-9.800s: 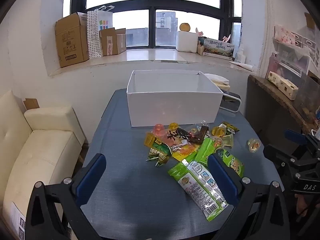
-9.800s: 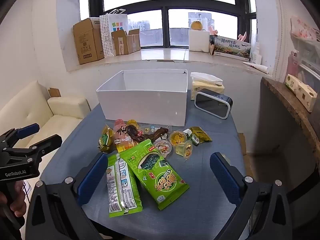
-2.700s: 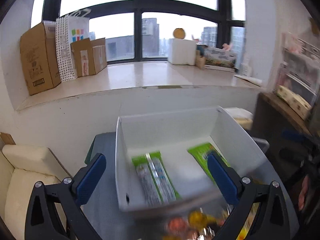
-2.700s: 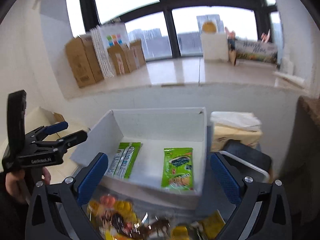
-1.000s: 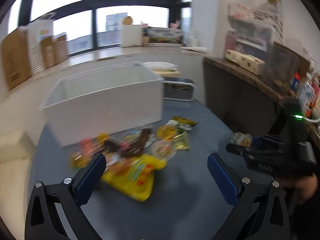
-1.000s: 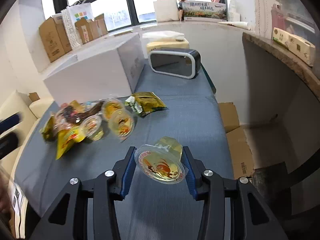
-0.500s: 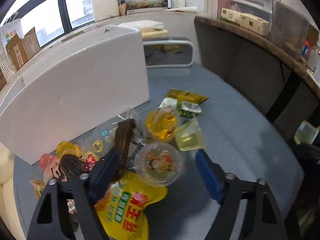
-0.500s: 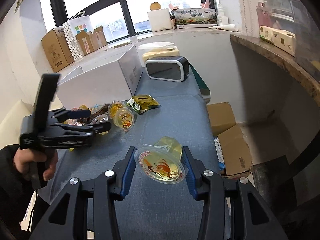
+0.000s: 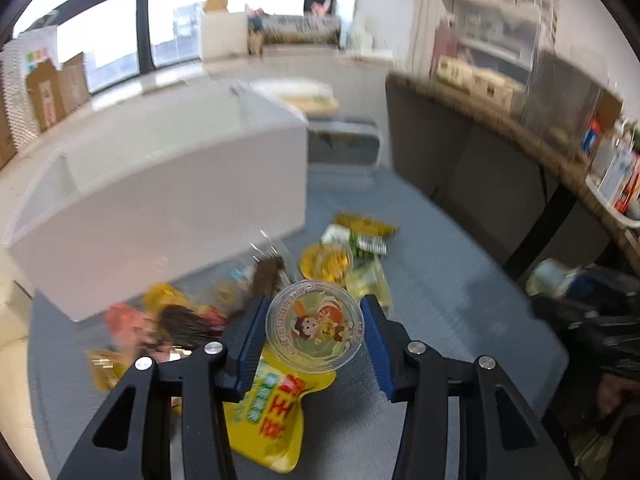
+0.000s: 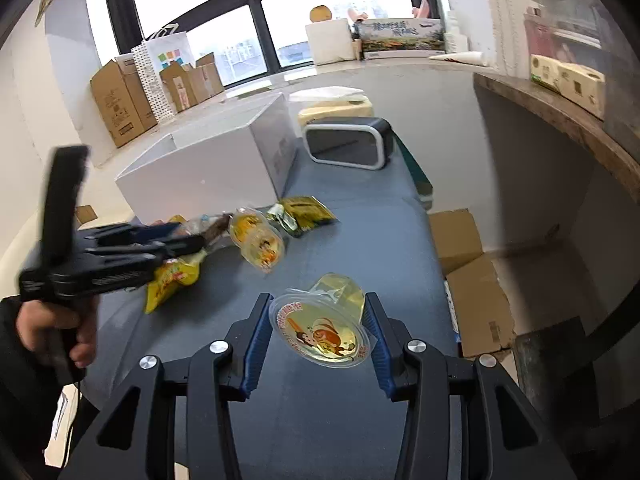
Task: Organize snacks
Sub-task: 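Drop the left tool's jelly cup into the white box while the right tool holds its cup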
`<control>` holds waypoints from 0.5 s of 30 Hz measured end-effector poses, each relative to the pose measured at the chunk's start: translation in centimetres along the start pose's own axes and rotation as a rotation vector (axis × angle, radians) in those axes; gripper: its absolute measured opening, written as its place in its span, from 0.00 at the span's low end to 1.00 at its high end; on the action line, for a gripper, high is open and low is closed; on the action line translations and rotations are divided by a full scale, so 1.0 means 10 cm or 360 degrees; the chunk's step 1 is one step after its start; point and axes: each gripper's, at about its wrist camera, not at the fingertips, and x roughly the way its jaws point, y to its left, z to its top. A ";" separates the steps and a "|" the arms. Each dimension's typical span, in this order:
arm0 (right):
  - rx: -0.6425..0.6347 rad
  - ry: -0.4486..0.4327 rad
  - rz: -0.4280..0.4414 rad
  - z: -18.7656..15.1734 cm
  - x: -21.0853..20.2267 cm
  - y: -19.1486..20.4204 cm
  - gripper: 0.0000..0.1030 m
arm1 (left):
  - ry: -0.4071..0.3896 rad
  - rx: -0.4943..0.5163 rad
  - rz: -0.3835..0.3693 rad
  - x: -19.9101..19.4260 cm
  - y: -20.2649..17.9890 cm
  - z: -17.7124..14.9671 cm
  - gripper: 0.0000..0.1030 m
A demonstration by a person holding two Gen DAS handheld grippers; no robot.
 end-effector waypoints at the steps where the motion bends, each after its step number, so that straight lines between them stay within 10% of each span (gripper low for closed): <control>1: -0.0012 -0.0002 0.0009 0.03 0.02 0.03 0.47 | -0.0051 -0.0021 0.0012 -0.15 0.05 0.02 0.50; 15: -0.0299 -0.0135 0.0239 1.19 0.61 1.04 0.47 | -0.0370 -0.0310 0.0208 -0.91 1.08 0.42 0.50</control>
